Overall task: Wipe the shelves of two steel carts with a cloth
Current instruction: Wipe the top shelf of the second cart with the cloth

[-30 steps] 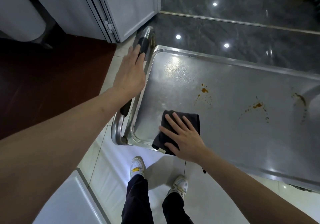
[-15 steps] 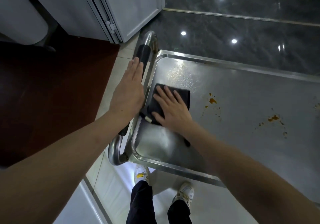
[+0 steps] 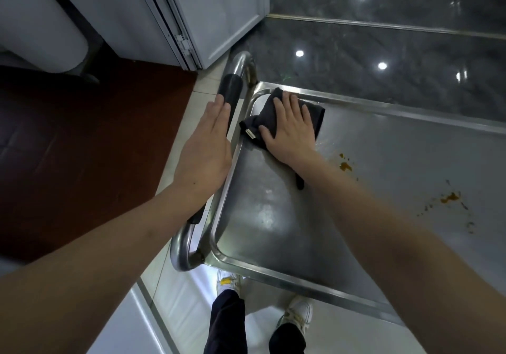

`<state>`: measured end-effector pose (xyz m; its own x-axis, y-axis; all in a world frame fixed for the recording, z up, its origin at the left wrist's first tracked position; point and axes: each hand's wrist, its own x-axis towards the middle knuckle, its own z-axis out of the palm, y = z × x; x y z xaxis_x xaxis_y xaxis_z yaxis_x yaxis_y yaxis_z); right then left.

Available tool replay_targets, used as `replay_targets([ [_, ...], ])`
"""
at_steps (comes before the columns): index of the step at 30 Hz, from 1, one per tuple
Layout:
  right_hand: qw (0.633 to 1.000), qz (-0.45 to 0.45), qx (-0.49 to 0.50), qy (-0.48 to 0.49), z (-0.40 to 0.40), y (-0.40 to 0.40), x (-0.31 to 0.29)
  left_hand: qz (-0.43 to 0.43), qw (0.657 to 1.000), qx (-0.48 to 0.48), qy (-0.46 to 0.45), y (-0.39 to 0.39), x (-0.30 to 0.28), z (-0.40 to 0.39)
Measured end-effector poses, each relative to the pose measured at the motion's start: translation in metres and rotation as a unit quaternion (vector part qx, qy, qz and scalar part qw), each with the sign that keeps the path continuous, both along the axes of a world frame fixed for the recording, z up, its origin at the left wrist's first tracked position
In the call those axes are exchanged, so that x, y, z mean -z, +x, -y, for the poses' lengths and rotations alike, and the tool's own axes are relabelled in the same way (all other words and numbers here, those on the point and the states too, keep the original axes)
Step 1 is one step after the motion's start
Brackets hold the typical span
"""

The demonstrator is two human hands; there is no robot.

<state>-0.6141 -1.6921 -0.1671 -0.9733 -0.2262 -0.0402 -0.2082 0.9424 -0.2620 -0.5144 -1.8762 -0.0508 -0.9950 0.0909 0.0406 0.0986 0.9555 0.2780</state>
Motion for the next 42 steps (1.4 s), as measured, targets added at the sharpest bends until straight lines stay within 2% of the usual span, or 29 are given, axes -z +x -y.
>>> replay_targets([
  [4,0.999,0.010,-0.047,0.005,0.021,-0.008,-0.004,-0.003,1.000,0.003,0.000,0.000,0.000,0.000],
  [8,0.998,0.017,-0.058,-0.002,0.010,-0.013,-0.004,-0.001,1.000,0.008,-0.010,0.000,-0.001,0.001],
  [17,1.000,0.022,0.009,0.019,-0.130,0.010,0.000,0.011,1.000,0.003,-0.009,0.001,-0.001,-0.003],
  [20,0.999,0.025,0.023,0.030,-0.148,0.017,-0.002,0.007,1.000,0.006,-0.019,0.002,-0.001,-0.004],
  [24,0.999,0.020,0.026,0.025,-0.124,0.018,-0.004,0.004,0.999,0.016,-0.031,0.002,0.004,-0.003],
  [30,0.997,0.028,-0.072,0.006,-0.035,-0.011,-0.010,-0.007,0.999,0.017,-0.039,0.002,0.008,-0.001],
  [33,0.996,0.023,-0.088,0.001,-0.028,-0.021,-0.011,-0.010,0.999,0.022,-0.047,0.000,0.008,0.001],
  [36,0.996,0.020,-0.089,-0.001,-0.057,-0.013,-0.010,-0.003,0.998,0.022,-0.059,0.000,0.007,0.001],
  [42,1.000,0.014,-0.004,0.014,-0.162,0.012,-0.001,0.004,0.998,0.017,-0.056,0.001,0.001,-0.004],
])
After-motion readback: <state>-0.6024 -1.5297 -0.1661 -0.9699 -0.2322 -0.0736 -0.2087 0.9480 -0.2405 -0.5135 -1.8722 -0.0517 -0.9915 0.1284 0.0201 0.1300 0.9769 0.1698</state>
